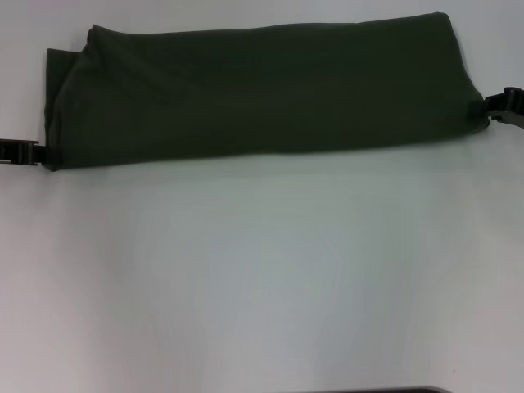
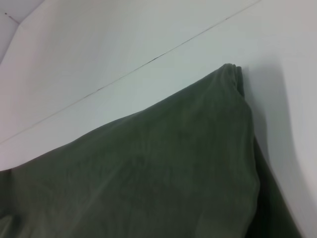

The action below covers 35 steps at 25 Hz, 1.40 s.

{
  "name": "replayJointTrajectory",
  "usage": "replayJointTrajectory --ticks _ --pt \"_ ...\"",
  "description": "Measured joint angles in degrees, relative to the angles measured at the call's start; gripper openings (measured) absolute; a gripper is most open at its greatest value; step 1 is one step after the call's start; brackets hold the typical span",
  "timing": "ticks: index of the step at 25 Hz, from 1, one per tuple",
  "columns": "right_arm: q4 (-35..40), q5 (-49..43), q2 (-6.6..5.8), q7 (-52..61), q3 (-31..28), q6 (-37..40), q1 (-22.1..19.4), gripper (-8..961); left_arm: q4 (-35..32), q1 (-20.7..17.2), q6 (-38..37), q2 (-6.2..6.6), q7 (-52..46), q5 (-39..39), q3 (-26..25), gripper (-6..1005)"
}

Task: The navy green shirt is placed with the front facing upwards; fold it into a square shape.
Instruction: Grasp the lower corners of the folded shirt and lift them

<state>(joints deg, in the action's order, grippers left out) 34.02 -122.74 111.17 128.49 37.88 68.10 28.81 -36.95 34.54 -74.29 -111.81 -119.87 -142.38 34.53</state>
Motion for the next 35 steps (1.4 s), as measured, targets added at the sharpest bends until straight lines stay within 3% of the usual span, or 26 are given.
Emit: replayJointTrajectory --ticks 16,27,35 --pt "0.00 0.56 0.88 -4.46 -1.97 7.15 -3.95 14 -1.73 -2.02 -7.52 0.83 2.09 0.55 -1.72 19" --pt "0.00 0.53 0.69 -11.08 -7.27 18.99 -9.12 13 -3.58 -6.62 -20.65 0.67 9.07 0.59 -10.23 31" --pt "-0.32 0.40 1.21 -14.13 -8.30 25.50 -13.35 13 -6.03 -11.03 -26.47 0.25 10.42 0.63 -11.94 40"
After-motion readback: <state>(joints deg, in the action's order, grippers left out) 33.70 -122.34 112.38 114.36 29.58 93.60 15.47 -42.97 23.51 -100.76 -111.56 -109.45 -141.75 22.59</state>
